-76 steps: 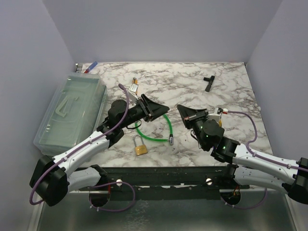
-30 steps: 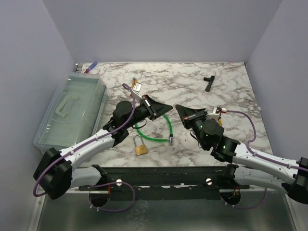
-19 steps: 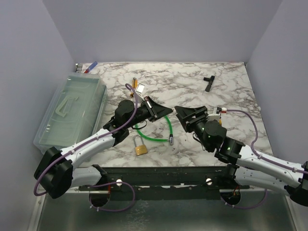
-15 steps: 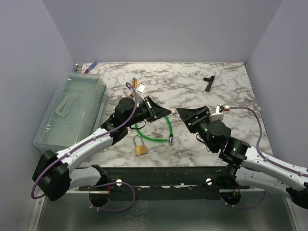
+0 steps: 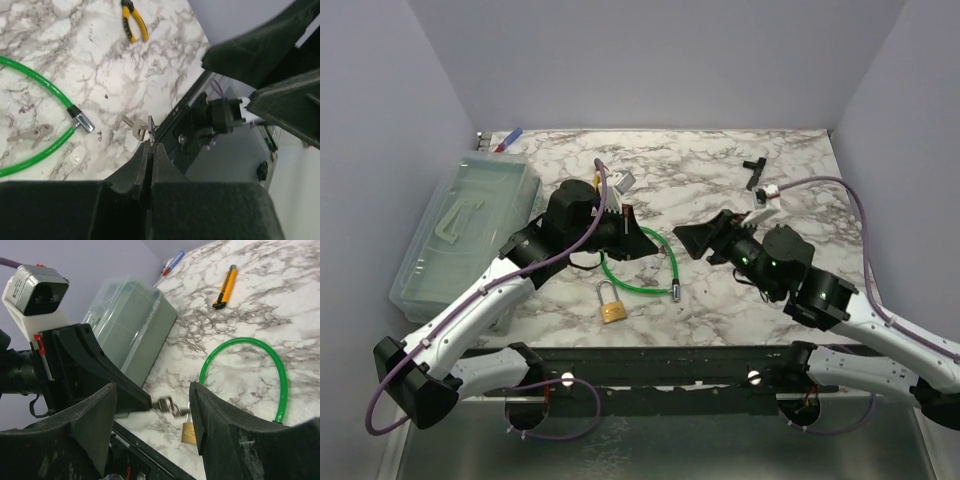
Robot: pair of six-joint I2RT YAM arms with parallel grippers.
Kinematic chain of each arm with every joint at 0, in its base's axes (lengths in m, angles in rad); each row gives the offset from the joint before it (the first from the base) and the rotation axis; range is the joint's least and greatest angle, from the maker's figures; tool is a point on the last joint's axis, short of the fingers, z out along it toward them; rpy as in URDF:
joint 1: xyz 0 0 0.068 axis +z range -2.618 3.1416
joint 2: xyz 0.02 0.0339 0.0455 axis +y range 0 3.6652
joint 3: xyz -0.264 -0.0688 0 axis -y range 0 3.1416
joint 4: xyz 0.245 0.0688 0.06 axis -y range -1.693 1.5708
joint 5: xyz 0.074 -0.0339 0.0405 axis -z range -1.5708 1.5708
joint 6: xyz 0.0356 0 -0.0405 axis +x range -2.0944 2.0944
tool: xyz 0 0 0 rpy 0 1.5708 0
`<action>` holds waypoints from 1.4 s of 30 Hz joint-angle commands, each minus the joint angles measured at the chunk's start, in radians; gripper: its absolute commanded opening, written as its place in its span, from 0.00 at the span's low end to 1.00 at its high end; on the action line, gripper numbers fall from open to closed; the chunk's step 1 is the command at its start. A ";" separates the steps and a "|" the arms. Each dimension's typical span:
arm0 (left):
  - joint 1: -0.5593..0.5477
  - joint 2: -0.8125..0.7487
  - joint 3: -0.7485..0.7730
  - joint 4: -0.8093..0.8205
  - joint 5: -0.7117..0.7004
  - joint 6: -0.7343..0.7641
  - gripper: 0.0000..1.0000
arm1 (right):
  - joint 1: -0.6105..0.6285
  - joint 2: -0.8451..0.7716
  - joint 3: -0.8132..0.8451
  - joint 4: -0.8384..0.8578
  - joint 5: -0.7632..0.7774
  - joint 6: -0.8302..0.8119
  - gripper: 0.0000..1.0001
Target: Unlock with the key
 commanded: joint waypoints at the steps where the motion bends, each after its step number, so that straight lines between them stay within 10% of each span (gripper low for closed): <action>1: 0.008 0.050 0.128 -0.284 0.158 0.197 0.00 | -0.043 0.198 0.185 -0.148 -0.214 -0.152 0.66; 8: 0.028 0.091 0.179 -0.405 0.158 0.262 0.00 | -0.768 0.237 0.021 0.264 -1.291 0.057 0.72; 11: 0.037 0.098 0.184 -0.408 0.201 0.286 0.00 | -0.888 0.296 -0.041 0.434 -1.530 0.181 0.72; 22: 0.062 0.111 0.161 -0.390 0.346 0.342 0.00 | -0.889 0.108 -0.150 0.288 -1.452 0.100 0.83; 31: 0.062 0.176 0.216 -0.387 0.581 0.391 0.00 | -0.886 0.043 -0.268 0.530 -1.660 0.213 0.78; 42: 0.062 0.240 0.254 -0.388 0.608 0.403 0.00 | -0.739 0.047 -0.275 0.444 -1.592 0.119 0.66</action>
